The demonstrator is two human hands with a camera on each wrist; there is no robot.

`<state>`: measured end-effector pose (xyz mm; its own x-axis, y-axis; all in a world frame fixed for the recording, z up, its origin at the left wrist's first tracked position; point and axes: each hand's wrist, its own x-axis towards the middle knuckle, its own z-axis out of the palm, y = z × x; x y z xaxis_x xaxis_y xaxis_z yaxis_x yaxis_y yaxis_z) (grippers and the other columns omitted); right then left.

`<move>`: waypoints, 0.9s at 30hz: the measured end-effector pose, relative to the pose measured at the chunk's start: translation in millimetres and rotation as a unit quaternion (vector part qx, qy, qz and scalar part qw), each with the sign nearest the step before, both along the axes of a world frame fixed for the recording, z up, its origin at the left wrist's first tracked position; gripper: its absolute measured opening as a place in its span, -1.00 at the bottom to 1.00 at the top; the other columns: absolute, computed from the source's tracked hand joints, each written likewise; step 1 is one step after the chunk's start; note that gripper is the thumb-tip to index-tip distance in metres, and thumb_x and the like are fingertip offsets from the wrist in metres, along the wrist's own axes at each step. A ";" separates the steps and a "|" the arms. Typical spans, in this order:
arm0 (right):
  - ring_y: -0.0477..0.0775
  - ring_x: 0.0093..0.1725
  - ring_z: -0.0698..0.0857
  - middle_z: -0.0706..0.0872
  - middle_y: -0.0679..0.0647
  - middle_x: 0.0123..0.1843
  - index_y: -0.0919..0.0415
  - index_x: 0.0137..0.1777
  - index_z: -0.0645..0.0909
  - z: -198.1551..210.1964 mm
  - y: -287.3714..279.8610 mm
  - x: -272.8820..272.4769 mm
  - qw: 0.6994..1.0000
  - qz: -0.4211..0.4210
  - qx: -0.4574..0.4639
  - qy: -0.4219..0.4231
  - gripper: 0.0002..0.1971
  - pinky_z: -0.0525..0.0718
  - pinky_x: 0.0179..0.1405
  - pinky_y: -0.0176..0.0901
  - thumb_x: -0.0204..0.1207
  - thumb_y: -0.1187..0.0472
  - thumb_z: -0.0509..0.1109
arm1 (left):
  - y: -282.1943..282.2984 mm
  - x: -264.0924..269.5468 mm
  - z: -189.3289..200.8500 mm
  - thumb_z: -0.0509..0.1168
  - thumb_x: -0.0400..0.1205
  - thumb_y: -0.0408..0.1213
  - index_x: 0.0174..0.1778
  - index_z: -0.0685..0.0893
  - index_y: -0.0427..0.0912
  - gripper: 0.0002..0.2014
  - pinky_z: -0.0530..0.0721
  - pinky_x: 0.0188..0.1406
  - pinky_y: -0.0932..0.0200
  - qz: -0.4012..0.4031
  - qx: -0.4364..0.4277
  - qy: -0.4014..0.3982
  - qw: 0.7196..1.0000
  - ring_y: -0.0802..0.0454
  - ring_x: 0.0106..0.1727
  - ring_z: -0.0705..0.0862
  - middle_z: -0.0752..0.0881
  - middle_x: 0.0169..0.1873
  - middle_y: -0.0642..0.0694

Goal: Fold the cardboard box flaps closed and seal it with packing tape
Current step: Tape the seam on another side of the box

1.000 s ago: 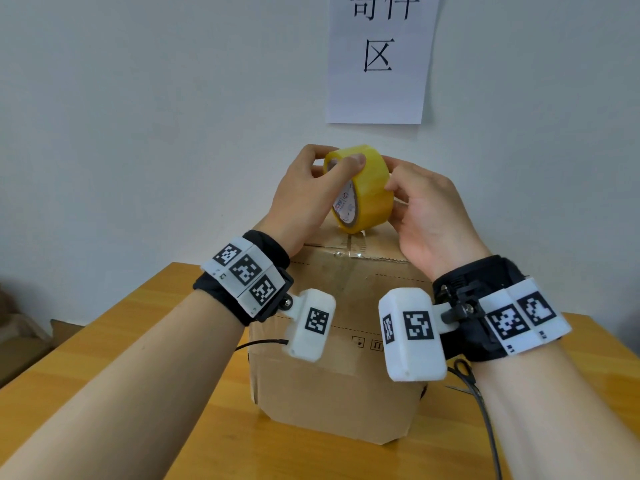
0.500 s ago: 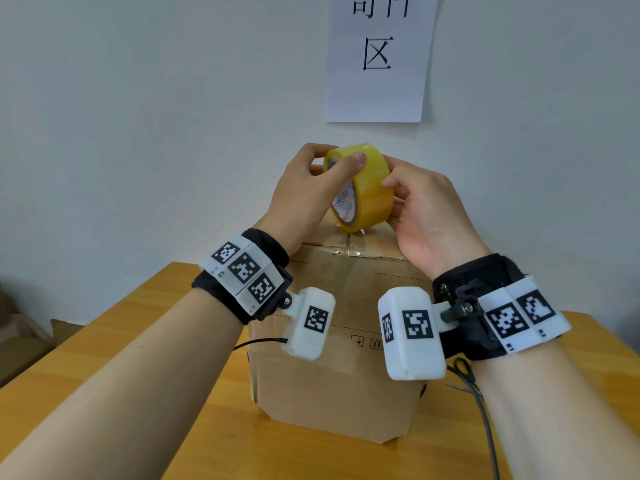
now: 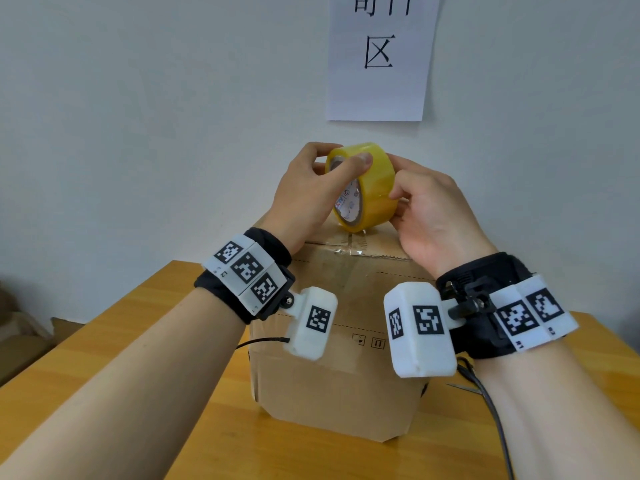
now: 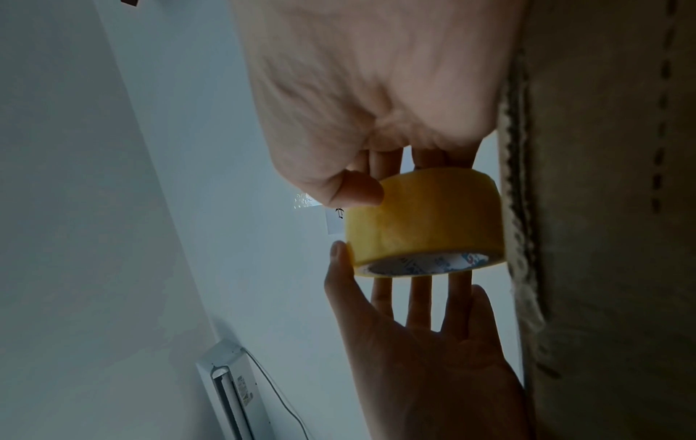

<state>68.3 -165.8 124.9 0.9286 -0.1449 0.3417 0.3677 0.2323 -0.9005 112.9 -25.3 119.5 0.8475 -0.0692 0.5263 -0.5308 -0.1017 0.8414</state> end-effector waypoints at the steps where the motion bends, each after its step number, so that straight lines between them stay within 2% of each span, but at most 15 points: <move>1: 0.16 0.03 0.75 0.81 0.19 0.03 0.25 0.26 0.76 -0.6 0.1 0.0 1.000 0.000 -0.004 -0.002 -0.38 0.74 -0.11 -0.19 0.35 0.62 0.07 | 0.2 -0.4 0.2 0.41 0.40 0.25 0.28 0.63 0.09 -0.43 0.69 -0.01 0.21 0.001 -0.002 0.001 1.000 0.12 0.02 0.79 0.79 0.05 -0.02; 4: 0.22 0.17 0.75 0.81 0.24 0.17 0.24 0.28 0.75 -1.5 -0.5 0.6 1.000 -0.003 -0.018 -0.005 -0.35 0.74 0.08 -0.09 0.32 0.64 0.06 | 0.4 -0.9 1.6 0.39 0.41 0.22 0.25 0.64 0.06 -0.47 0.66 -0.08 0.22 0.005 -0.009 0.010 1.000 0.09 -0.01 0.81 0.80 0.02 -0.03; 6: 0.21 0.12 0.74 0.80 0.25 0.20 0.23 0.25 0.77 -0.4 -0.1 0.5 1.000 0.000 -0.013 -0.002 -0.52 0.70 0.07 -0.03 0.45 0.51 0.17 | 0.1 -0.9 2.0 0.36 0.42 0.19 0.22 0.67 0.08 -0.52 0.71 0.00 0.14 0.011 -0.012 0.008 1.000 0.09 0.00 0.80 0.80 0.00 -0.03; 8: 0.21 0.14 0.78 0.83 0.22 0.15 0.23 0.16 0.79 -0.5 -0.1 1.5 1.000 -0.009 -0.004 0.001 -0.77 0.73 0.09 0.03 0.60 0.33 0.35 | 0.0 -0.2 2.1 0.33 0.47 0.15 0.19 0.72 0.12 -0.60 0.73 0.18 -0.02 0.011 -0.021 -0.004 1.000 0.11 0.04 0.78 0.80 -0.01 0.00; 10: 0.16 0.05 0.82 0.86 0.17 0.03 0.22 0.07 0.80 -2.4 -0.8 2.2 1.000 -0.019 -0.001 -0.004 -0.87 0.78 -0.04 -0.06 0.60 0.26 0.46 | 0.5 0.3 2.4 0.30 0.56 0.07 0.19 0.75 0.10 -0.67 0.68 0.29 -0.12 0.006 -0.031 -0.020 0.999 0.11 0.12 0.76 0.80 0.03 0.05; 12: 0.11 0.01 0.82 0.86 0.18 0.03 0.27 0.14 0.79 -4.6 -1.1 3.1 1.000 -0.015 -0.003 -0.014 -0.83 0.76 -0.09 -0.15 0.59 0.29 0.48 | 0.9 0.1 2.1 0.25 0.61 0.03 0.22 0.76 0.06 -0.66 0.64 0.35 -0.14 0.004 -0.033 -0.032 0.999 0.10 0.20 0.73 0.79 0.08 0.09; 15: 0.19 0.17 0.81 0.84 0.24 0.14 0.33 0.27 0.74 -4.4 -1.1 2.7 1.000 0.004 0.001 -0.021 -0.74 0.77 0.14 -0.08 0.60 0.36 0.44 | 1.0 -1.8 1.4 0.21 0.60 0.07 0.26 0.74 0.06 -0.61 0.62 0.38 -0.11 0.009 -0.026 -0.032 0.999 0.12 0.25 0.70 0.77 0.12 0.11; 17: 0.24 0.21 0.80 0.83 0.26 0.15 0.35 0.30 0.72 -3.1 -1.3 1.2 1.000 0.015 0.003 -0.019 -0.72 0.76 0.23 -0.02 0.61 0.39 0.41 | 1.1 -3.3 1.8 0.23 0.61 0.09 0.28 0.72 0.10 -0.62 0.60 0.39 -0.09 0.009 -0.016 -0.025 1.000 0.15 0.26 0.68 0.76 0.14 0.11; 19: 0.26 0.21 0.79 0.83 0.27 0.14 0.35 0.30 0.72 -2.8 -2.7 -0.6 1.000 0.021 -0.003 -0.020 -0.72 0.75 0.25 0.01 0.62 0.41 0.39 | 1.1 -4.4 3.0 0.28 0.66 0.09 0.34 0.67 0.13 -0.65 0.60 0.37 0.00 0.003 -0.004 -0.012 1.000 0.22 0.25 0.66 0.73 0.17 0.11; 20: 0.26 0.21 0.79 0.83 0.27 0.15 0.35 0.31 0.72 -2.9 -2.9 -1.5 0.999 0.025 -0.010 -0.022 -0.71 0.75 0.24 0.01 0.62 0.41 0.38 | 1.4 -4.8 3.0 0.30 0.66 0.09 0.37 0.64 0.13 -0.64 0.61 0.30 0.12 0.001 0.003 -0.011 1.000 0.29 0.20 0.66 0.71 0.19 0.11; 22: 0.26 0.23 0.79 0.82 0.28 0.17 0.35 0.34 0.71 -3.6 -2.9 -3.3 0.999 0.034 -0.026 -0.025 -0.68 0.73 0.25 0.00 0.62 0.44 0.36 | 1.5 -5.3 2.2 0.36 0.64 0.09 0.42 0.59 0.09 -0.56 0.56 0.03 0.46 0.005 0.017 -0.024 1.000 0.48 0.07 0.64 0.68 0.21 0.11; 24: 0.25 0.23 0.79 0.82 0.28 0.18 0.34 0.35 0.70 -3.5 -2.6 -4.8 0.998 0.039 -0.038 -0.028 -0.66 0.73 0.25 -0.01 0.61 0.47 0.33 | 0.8 -5.8 1.7 0.39 0.62 0.10 0.44 0.55 0.06 -0.51 0.49 -0.17 0.67 0.006 0.027 -0.033 0.999 0.59 -0.02 0.62 0.67 0.22 0.10; 27: 0.23 0.13 0.81 0.83 0.30 0.14 0.32 0.33 0.72 -2.3 -2.5 -5.5 0.998 0.039 -0.047 -0.031 -0.63 0.77 0.10 -0.05 0.59 0.52 0.28 | 0.3 -7.8 2.2 0.39 0.62 0.10 0.43 0.54 0.05 -0.52 0.48 -0.22 0.71 0.009 0.026 -0.029 0.999 0.51 0.04 0.61 0.67 0.23 0.07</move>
